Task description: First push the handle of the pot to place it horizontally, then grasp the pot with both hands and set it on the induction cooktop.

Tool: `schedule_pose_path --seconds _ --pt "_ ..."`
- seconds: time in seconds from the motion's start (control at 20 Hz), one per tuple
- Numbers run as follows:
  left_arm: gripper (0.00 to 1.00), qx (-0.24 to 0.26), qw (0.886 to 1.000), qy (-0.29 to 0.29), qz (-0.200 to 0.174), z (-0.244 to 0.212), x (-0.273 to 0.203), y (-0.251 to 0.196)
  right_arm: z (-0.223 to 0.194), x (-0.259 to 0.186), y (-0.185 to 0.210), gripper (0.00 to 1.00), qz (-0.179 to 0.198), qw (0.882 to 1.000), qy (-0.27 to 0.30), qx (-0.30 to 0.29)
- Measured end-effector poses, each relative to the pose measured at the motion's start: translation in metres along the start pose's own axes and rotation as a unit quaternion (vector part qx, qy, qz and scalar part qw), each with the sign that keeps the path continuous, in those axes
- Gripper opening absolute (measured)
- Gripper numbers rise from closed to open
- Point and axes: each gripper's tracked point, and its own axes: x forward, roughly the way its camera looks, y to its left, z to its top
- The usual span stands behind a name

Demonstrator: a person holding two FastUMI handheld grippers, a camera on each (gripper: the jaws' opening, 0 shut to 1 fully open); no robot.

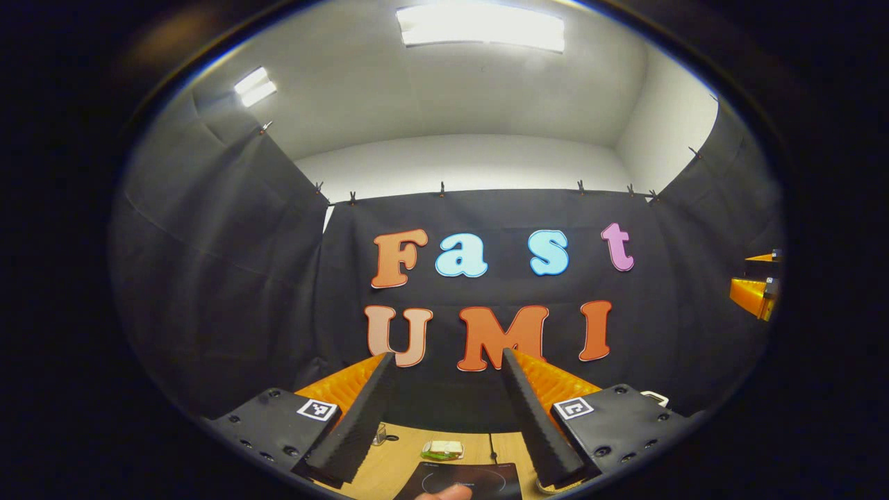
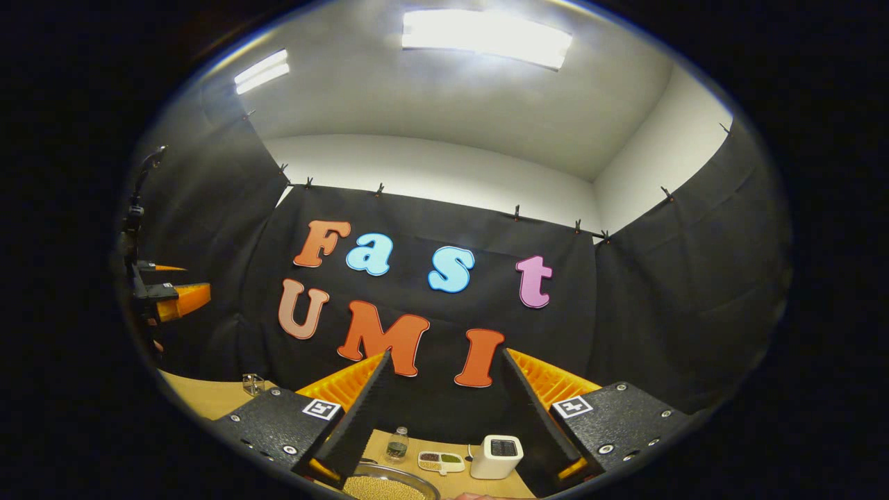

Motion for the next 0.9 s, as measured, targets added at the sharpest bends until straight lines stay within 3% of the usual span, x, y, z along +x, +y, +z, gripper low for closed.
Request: schedule_pose_path --seconds 0.55,0.9 --pt "0.96 0.015 0.999 0.030 -0.026 -0.027 0.006 -0.022 -0.054 -0.006 0.018 0.95 0.040 0.996 0.080 0.018" --pt "0.96 0.024 0.998 0.054 -0.024 -0.047 0.010 -0.018 -0.118 -0.030 0.052 0.91 0.094 0.977 0.189 0.028"
